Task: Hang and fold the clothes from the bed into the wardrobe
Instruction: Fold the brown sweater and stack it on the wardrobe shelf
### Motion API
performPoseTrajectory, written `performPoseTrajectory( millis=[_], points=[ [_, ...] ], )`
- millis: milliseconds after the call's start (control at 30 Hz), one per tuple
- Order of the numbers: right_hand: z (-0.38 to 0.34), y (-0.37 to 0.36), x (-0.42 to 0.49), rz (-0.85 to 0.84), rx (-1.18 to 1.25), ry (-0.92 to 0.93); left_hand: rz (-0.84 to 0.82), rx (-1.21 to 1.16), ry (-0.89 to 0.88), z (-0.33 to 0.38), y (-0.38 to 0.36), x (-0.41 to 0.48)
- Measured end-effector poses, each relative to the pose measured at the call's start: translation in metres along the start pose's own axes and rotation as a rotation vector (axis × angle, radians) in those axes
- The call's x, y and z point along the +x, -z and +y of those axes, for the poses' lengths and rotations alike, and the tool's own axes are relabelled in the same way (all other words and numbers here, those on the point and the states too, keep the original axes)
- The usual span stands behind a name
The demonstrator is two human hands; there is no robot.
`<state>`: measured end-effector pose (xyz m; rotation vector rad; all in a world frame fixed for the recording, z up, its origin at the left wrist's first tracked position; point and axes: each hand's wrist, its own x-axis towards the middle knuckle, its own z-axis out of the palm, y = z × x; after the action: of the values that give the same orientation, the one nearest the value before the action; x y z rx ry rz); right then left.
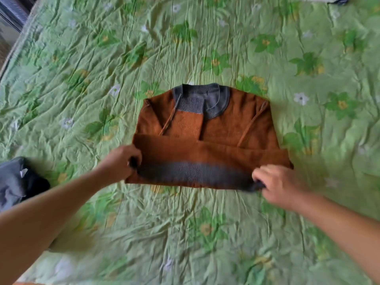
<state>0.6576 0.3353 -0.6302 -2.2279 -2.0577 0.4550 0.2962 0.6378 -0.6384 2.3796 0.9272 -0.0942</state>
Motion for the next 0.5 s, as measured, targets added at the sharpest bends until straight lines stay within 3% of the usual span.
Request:
performPoseTrajectory(
  millis=[100,167,267,367,433,500],
  points=[
    [-0.017,-0.012,-0.033,-0.46,-0.124,-0.02,-0.244,0.141,-0.004,-0.007,-0.015,-0.042],
    [-0.024,-0.024,-0.036,-0.564,-0.115,-0.053,-0.352,0.248,0.024,-0.009,-0.025,-0.045],
    [-0.032,-0.034,-0.022,-0.391,-0.076,-0.052,-0.296,0.338,0.042,0.007,-0.03,-0.029],
    [-0.032,-0.035,0.008,0.046,-0.026,-0.148,-0.05,0.323,-0.012,0.031,-0.038,-0.005],
    [-0.03,-0.032,0.036,0.101,-0.056,-0.234,0.012,0.337,-0.096,0.049,-0.048,0.017],
    [-0.027,-0.031,0.06,0.043,0.056,-0.318,-0.063,0.331,-0.106,0.067,-0.056,0.039]
  ],
)
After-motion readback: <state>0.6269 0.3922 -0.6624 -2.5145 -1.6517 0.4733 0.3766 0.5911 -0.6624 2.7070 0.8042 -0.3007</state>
